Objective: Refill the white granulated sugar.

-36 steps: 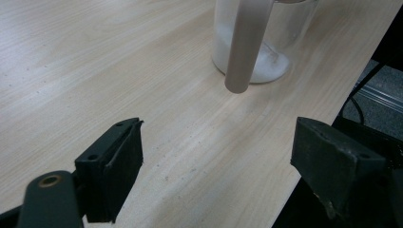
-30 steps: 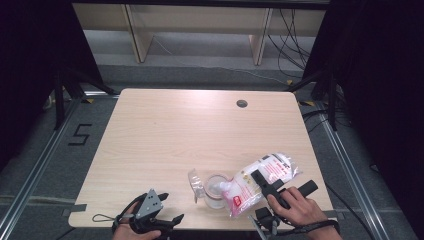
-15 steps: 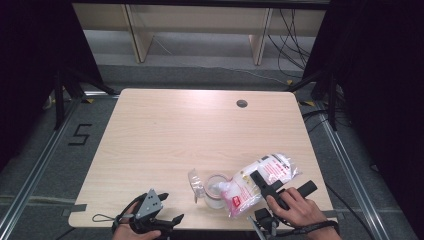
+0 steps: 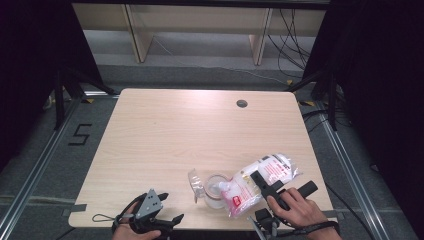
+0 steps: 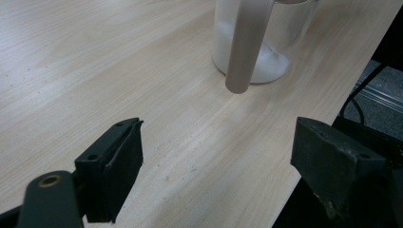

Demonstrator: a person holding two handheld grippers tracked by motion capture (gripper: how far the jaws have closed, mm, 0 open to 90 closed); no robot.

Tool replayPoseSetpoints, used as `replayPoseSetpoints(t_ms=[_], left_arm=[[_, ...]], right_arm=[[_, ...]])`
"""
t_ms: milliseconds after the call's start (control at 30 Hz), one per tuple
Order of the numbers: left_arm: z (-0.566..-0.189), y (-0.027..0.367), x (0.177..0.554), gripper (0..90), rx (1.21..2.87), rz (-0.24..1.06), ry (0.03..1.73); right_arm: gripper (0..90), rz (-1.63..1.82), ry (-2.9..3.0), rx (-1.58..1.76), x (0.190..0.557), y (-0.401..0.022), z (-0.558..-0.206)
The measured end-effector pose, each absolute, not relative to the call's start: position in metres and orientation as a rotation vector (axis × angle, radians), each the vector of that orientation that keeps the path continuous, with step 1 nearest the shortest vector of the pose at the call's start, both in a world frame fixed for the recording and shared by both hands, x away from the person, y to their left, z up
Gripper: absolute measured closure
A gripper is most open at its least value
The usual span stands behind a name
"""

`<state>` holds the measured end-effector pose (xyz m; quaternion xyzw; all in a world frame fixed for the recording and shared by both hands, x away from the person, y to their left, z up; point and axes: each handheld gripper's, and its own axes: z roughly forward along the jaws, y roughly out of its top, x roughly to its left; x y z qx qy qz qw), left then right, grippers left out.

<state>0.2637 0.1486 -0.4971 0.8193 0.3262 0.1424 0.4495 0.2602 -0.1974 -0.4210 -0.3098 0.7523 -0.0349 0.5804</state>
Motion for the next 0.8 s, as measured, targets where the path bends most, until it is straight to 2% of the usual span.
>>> replayPoseSetpoints(t_ms=[367,767,800], left_arm=[[-0.496,0.151,0.264,17.4,2.063,0.368,0.791],[-0.498,0.148,0.264,17.4,2.022,0.349,0.801],[-0.497,0.149,0.264,17.4,2.033,0.355,0.801]], right_arm=[[62.6,-0.080,1.758,-0.719,0.260,-0.198,-0.420],[63.0,-0.082,1.753,-0.722,0.260,-0.199,-0.420],[63.1,-0.128,1.687,-1.006,0.268,-0.186,-0.411]])
